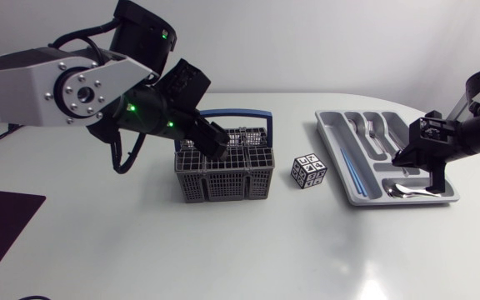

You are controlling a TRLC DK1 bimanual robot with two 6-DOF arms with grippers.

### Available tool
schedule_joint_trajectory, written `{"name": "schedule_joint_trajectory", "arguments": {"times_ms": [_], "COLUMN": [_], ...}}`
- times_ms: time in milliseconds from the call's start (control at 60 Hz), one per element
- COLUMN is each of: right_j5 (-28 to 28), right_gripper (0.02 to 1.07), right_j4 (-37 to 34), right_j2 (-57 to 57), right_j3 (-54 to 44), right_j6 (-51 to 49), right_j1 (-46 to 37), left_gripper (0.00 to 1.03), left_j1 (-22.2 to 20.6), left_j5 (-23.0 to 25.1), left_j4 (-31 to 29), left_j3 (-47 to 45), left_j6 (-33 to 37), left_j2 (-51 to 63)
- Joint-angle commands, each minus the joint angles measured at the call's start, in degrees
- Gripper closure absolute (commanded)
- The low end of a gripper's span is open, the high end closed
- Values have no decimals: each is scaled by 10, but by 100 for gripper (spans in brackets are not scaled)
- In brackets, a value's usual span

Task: Transfer all utensils from the basket to the drawer tray.

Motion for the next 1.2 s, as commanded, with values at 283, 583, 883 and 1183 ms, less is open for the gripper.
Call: {"name": "schedule_joint_trajectory", "arguments": {"times_ms": [283,583,883,1183], "right_j5": [99,165,169,153], "right_gripper": [96,61,34,34], "right_j4": [121,192,203,60], "right_j2": [93,87,-56,-157], "right_j3": [-54,-103,-152,-108], "right_j6": [-167,-189,-112,165], "right_j1": [-48,-28,19,206], "left_gripper": [29,29,27,26], "left_j1": [7,26,51,79], "left_j5": [-5,-4,-4,11], "left_j4": [-6,-6,-5,2], "left_j3": [-42,-69,-99,-141], "left_j6": [19,33,54,79], "left_j2": [-27,-58,-88,-99]}}
